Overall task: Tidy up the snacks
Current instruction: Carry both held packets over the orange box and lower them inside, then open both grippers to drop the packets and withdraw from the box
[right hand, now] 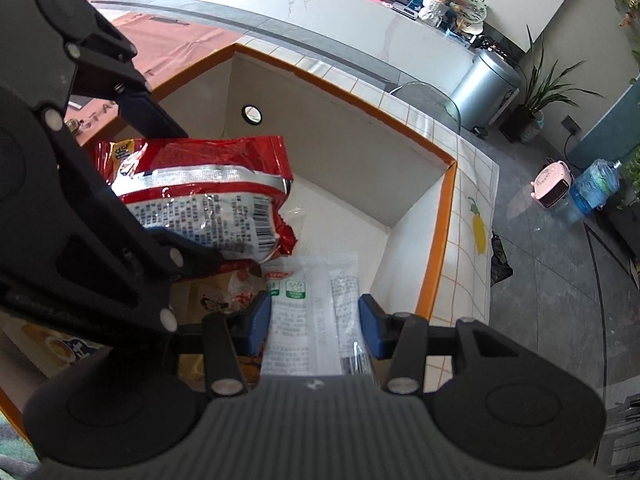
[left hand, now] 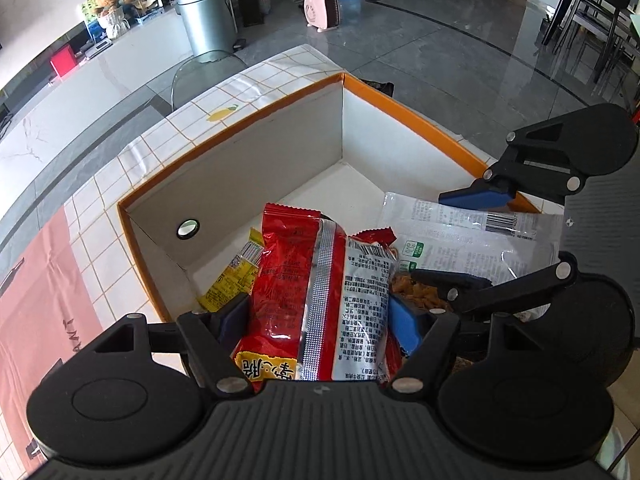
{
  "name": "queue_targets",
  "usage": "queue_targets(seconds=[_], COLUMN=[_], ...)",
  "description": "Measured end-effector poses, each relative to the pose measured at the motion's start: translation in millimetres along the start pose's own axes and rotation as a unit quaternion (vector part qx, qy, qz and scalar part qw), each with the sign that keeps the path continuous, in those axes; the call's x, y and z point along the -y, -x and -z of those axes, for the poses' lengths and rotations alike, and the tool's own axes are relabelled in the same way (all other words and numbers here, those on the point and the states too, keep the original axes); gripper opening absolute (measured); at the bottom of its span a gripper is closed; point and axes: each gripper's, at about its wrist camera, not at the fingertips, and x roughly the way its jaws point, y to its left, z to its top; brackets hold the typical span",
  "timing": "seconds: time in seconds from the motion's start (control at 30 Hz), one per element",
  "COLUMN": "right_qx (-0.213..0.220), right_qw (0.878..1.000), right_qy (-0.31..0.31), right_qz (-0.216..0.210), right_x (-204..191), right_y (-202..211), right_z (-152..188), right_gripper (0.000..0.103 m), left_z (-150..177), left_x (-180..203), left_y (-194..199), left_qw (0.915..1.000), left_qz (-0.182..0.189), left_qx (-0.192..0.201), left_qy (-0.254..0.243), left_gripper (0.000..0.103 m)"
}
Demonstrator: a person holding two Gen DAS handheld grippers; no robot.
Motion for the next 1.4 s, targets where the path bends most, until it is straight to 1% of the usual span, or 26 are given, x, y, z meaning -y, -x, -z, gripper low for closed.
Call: queue_targets(seconds=[0.23,0.27,0.37,0.43,0.47,0.53,0.63,0.7,0.73,0.77,0.8,0.9,0.93,0.97,1.0,1.03,1.13,1.3,1.4], right_qx=[-0.014,-0.015,-0.021,-0.029,-0.034,-0.037,-0.035,-0.031,-0.031,-0.030,-0.029,-0.024,-0.019,-0.015,-0.013,-0.011,-0.008,0.011,0.030], right_qw=[1.000,1.000,1.000,1.000,0.999,0.999,0.999,0.999,0.999,0.999,0.999,0.999,0.999,0.999,0.998,0.998,0.996,0.994,0.992], right_qy=[0.007,0.006,0.008,0.005,0.003,0.000,-0.006,-0.008,-0.010,-0.013,-0.016,-0.032,-0.039,-0.046,-0.056,-0.068,-0.093,-0.111,-0.120], right_qz=[0.002,0.002,0.002,0.001,0.000,-0.001,0.004,0.008,0.008,0.006,0.006,0.015,0.016,0.015,0.013,0.008,-0.004,-0.021,-0.036], right_x=[-6.8,-7.0,-6.6,-5.9,-5.7,-5.5,-3.6,-3.8,-3.4,-3.3,-2.3,-3.3,-4.2,-5.3,-6.7,-7.8,-17.1,-41.7,-59.6], right_y=[-7.2,-7.7,-9.4,-11.0,-11.9,-11.8,-5.5,1.5,5.0,9.5,14.1,28.8,34.5,39.7,44.6,49.3,60.7,79.5,92.5], right_z=[-0.1,-0.6,-3.1,-3.6,-3.9,-6.7,-8.5,-9.0,-9.3,-10.3,-10.7,-10.6,-10.7,-10.6,-10.4,-9.9,-9.7,-12.7,-14.2], right_gripper=[0.046,0.047,0.047,0.048,0.051,0.055,0.057,0.062,0.068,0.072,0.072,0.074,0.077,0.077,0.078,0.081,0.081,0.081,0.086], left_z=[3.5,4.1,4.6,4.6,4.4,4.9,7.9,8.7,9.6,10.6,11.3,16.3,18.5,20.8,23.1,26.4,37.6,61.1,79.3], left_x=[0.8,0.7,-0.5,-0.9,-1.4,-1.4,-2.1,-4.1,-5.2,-7.0,-8.6,-15.9,-19.2,-22.8,-26.5,-30.5,-40.7,-52.0,-59.0], left_y=[-4.0,-3.7,-3.4,-1.7,-0.5,3.2,14.1,22.4,26.3,30.6,35.5,50.7,56.2,61.3,67.0,72.0,86.0,118.1,139.0], left_qw=[1.0000,1.0000,1.0000,1.0000,1.0000,1.0000,0.9996,0.9992,0.9991,0.9987,0.9984,0.9967,0.9959,0.9950,0.9937,0.9924,0.9889,0.9847,0.9802], left_qz=[-0.003,-0.003,0.000,0.004,0.003,-0.003,-0.007,-0.006,-0.005,-0.004,-0.002,-0.005,-0.003,0.003,0.013,0.020,0.024,0.009,-0.004], left_qx=[0.000,0.002,-0.002,-0.003,-0.003,0.004,0.028,0.038,0.043,0.050,0.057,0.078,0.085,0.092,0.101,0.107,0.116,0.125,0.141], left_qy=[-0.002,-0.003,0.000,0.001,0.001,-0.001,-0.005,-0.005,-0.003,-0.001,0.002,0.022,0.030,0.038,0.048,0.059,0.089,0.121,0.139], left_gripper=[0.085,0.087,0.087,0.090,0.090,0.091,0.094,0.099,0.100,0.103,0.103,0.103,0.103,0.103,0.103,0.103,0.103,0.103,0.103])
